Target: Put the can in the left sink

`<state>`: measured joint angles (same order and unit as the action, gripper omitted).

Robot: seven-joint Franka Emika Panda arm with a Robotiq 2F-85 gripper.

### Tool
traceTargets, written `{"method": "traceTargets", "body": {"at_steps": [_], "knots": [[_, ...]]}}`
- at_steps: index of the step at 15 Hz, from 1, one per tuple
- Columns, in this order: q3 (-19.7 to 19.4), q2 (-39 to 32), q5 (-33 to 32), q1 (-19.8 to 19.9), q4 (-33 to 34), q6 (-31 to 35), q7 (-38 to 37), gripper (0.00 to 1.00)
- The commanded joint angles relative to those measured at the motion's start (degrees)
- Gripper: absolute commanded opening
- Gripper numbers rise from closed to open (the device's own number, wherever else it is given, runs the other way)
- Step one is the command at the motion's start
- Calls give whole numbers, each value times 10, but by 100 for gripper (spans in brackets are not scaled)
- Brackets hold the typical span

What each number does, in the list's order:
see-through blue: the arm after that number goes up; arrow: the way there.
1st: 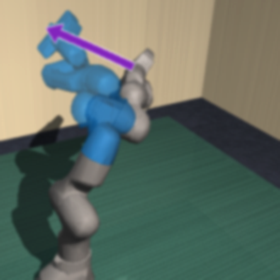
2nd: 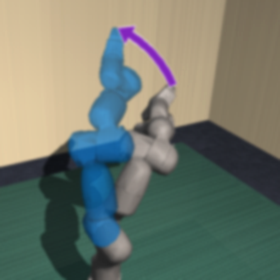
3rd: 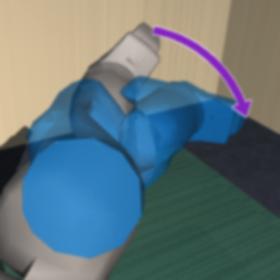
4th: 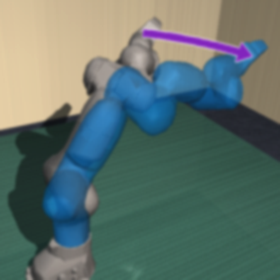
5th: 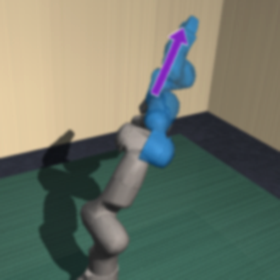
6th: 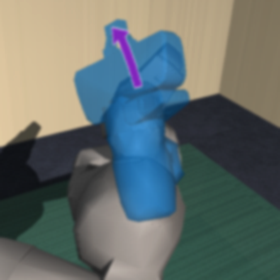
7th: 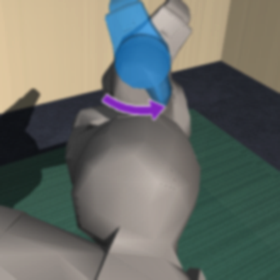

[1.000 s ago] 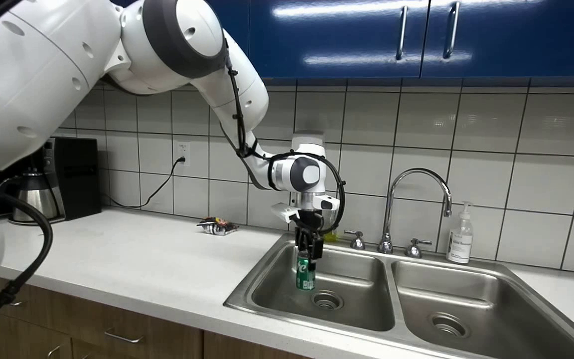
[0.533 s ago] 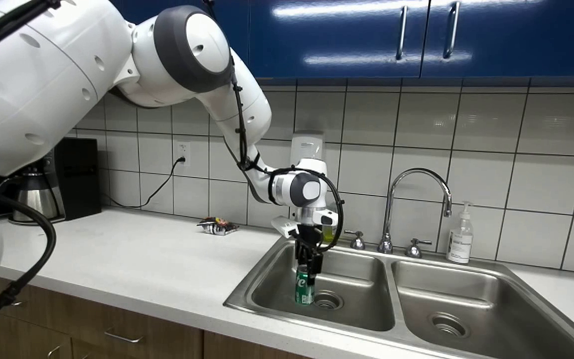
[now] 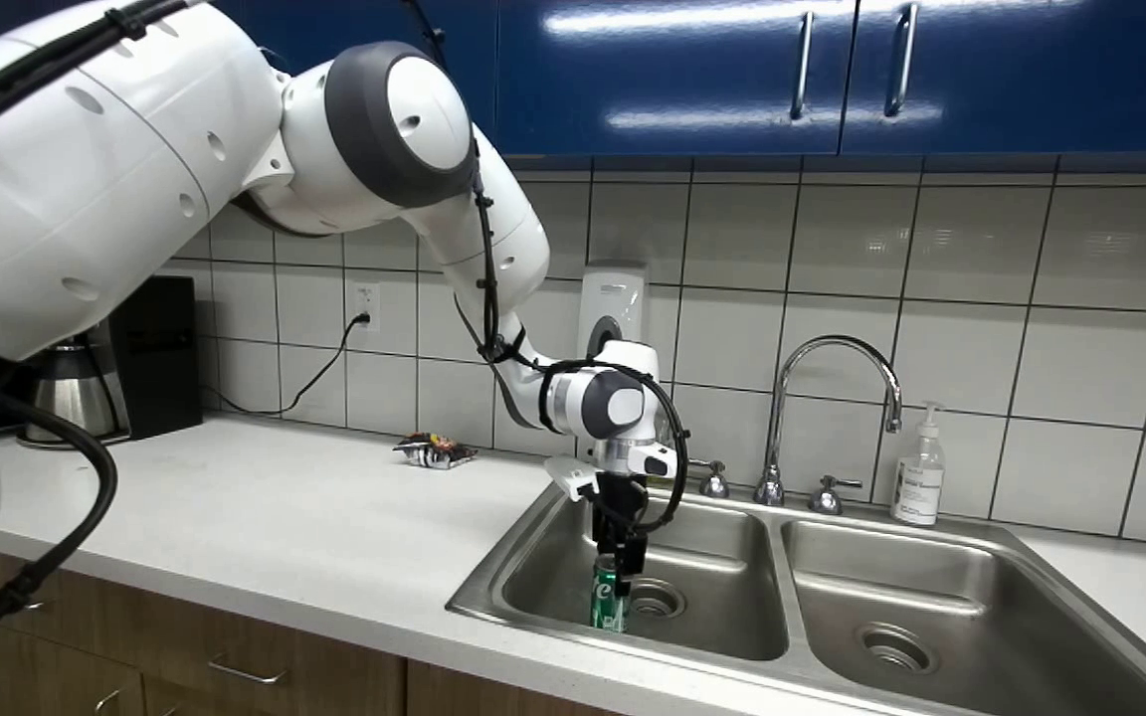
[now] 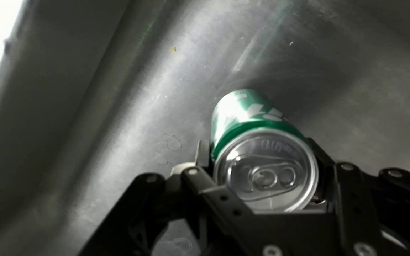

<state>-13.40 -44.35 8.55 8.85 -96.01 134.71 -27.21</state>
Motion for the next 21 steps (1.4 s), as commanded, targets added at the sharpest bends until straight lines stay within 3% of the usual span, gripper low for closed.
{"method": "traceTargets", "body": {"at_steps": [1, 14, 16, 19, 21], "knots": [[5, -4, 12, 9, 5, 3, 8, 38], [3, -20, 17, 11, 6, 0, 7, 38], [3, -19, 17, 11, 5, 0, 7, 88], [2, -13, 15, 7, 4, -3, 5, 99], [1, -6, 14, 5, 4, -8, 3, 100]]}}
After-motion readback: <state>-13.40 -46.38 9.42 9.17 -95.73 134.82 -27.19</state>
